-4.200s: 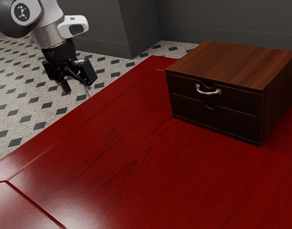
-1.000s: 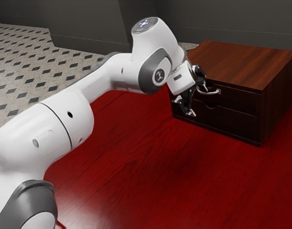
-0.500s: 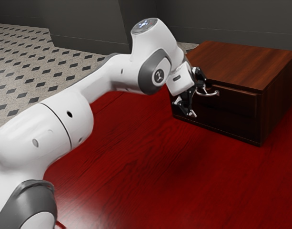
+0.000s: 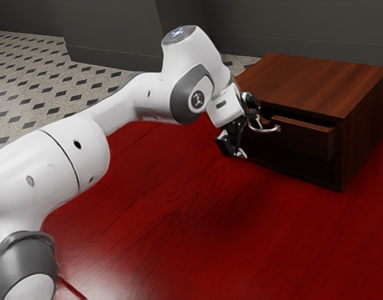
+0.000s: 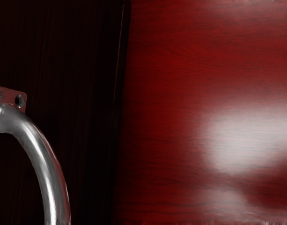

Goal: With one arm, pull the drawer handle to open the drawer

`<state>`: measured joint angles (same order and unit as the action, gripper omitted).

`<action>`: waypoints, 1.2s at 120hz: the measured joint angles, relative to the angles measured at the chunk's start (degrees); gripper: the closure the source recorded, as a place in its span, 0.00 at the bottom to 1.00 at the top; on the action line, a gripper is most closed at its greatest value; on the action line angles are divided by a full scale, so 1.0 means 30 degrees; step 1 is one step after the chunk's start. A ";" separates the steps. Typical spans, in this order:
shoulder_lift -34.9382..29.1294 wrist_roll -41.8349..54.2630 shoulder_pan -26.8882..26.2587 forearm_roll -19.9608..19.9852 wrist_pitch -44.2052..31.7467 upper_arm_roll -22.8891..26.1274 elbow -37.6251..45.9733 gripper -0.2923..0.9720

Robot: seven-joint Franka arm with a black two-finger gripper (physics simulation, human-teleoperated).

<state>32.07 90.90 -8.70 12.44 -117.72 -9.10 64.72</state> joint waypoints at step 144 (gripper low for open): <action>-0.6672 -0.0327 -0.0204 -0.0229 -0.2164 0.0502 0.9272 0.24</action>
<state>12.05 89.92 -9.31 11.75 -124.21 -7.60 92.54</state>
